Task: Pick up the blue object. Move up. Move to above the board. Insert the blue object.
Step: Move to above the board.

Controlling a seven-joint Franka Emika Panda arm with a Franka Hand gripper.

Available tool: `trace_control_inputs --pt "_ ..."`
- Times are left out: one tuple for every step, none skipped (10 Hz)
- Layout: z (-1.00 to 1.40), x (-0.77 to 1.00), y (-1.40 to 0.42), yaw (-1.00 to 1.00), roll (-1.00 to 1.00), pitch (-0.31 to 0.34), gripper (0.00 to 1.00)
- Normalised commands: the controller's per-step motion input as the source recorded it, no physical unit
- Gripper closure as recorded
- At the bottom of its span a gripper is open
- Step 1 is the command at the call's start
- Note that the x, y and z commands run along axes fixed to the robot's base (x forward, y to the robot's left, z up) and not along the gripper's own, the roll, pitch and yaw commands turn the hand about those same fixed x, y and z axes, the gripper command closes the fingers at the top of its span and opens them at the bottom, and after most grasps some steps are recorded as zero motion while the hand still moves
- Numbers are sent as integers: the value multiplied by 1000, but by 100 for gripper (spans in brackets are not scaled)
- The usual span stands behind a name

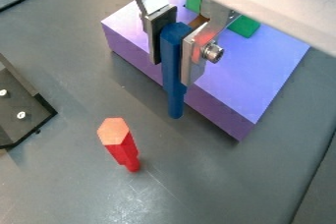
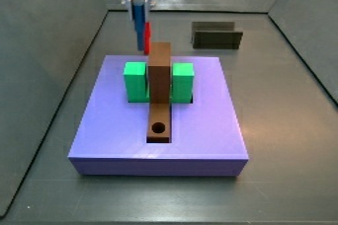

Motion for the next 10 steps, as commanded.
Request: trace_control_inputs --pt "1400 -4 -2 -5 7 12 100" --pt "1400 -55 0 -10 -28 38 100" --pt "1400 -21 8 -8 -40 26 100" --pt "1400 41 -2 -7 -18 80 100" --pt "798 19 -1 -11 -20 105 100" --pt "385 10 6 -10 -29 83 100" --pt "461 608 -1400 23 -150 154 100" --pt "429 600 -1400 18 -113 169 100" --pt "388 704 -1400 20 4 242 100" --pt "274 539 -935 11 -6 233 100"
